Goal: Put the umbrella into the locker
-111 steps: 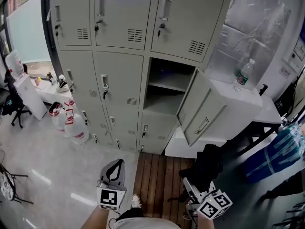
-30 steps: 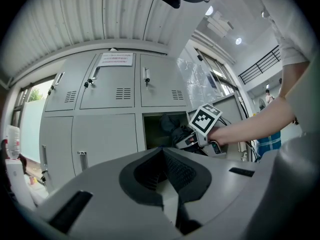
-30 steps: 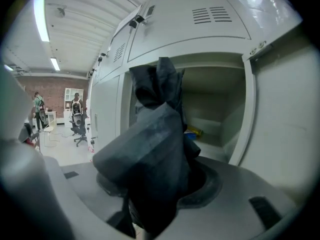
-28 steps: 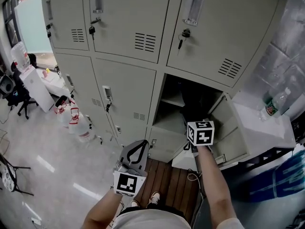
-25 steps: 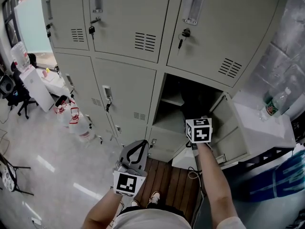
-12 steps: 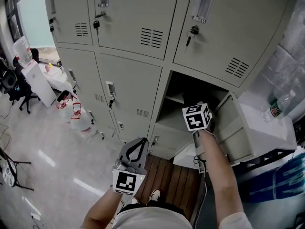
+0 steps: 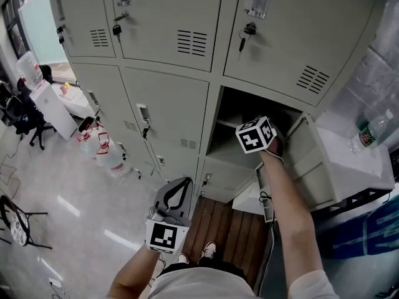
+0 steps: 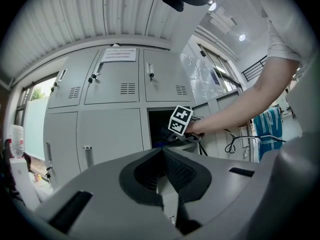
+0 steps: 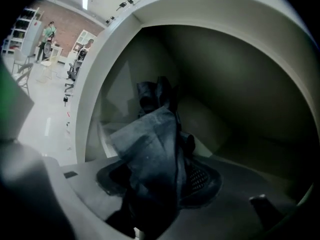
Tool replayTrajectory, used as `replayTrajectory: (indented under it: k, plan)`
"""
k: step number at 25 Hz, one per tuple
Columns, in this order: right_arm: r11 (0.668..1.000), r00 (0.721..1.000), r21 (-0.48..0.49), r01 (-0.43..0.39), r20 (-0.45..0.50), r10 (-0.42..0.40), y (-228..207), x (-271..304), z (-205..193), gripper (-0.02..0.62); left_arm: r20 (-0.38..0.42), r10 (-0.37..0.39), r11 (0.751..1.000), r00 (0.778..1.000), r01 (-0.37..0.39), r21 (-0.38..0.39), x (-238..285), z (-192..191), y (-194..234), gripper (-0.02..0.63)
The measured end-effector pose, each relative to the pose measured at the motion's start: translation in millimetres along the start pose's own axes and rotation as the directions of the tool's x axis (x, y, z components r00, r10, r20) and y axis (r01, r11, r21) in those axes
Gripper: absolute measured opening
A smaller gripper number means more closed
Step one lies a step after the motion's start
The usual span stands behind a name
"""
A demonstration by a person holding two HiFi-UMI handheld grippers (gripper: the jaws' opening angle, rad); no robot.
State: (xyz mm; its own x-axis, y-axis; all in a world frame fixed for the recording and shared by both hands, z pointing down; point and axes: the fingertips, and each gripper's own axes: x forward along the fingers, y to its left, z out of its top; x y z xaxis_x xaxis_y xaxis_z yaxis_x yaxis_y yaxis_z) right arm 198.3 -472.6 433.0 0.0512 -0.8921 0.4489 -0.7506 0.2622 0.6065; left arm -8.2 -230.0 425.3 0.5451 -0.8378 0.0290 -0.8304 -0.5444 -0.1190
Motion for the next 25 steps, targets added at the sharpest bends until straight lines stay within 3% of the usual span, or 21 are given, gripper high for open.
replayTrajectory:
  k: [4,12,20,25]
  plan:
    - [0.999,0.999,0.008,-0.035,-0.016,0.035,4.1,13.0,-2.2,0.252,-0.018,0.008,1.000,1.000,-0.008,0.017,1.1,-1.3,3.3,0.021]
    - [0.992,0.993,-0.072,-0.102,-0.066,0.098,19.3,36.8,-2.4,0.255,-0.044,0.038,0.999,0.998,-0.036,0.038,4.2,-4.6,10.3,0.021]
    - [0.985,0.992,-0.143,-0.102,-0.094,0.089,20.1,55.5,-6.2,0.261,-0.067,0.070,0.997,0.995,-0.068,0.038,1.4,-8.3,18.7,0.021]
    - [0.984,0.992,-0.139,-0.113,-0.068,0.104,15.0,56.9,3.5,0.298,-0.074,0.080,0.996,0.994,-0.077,0.040,1.5,-11.4,17.3,0.021]
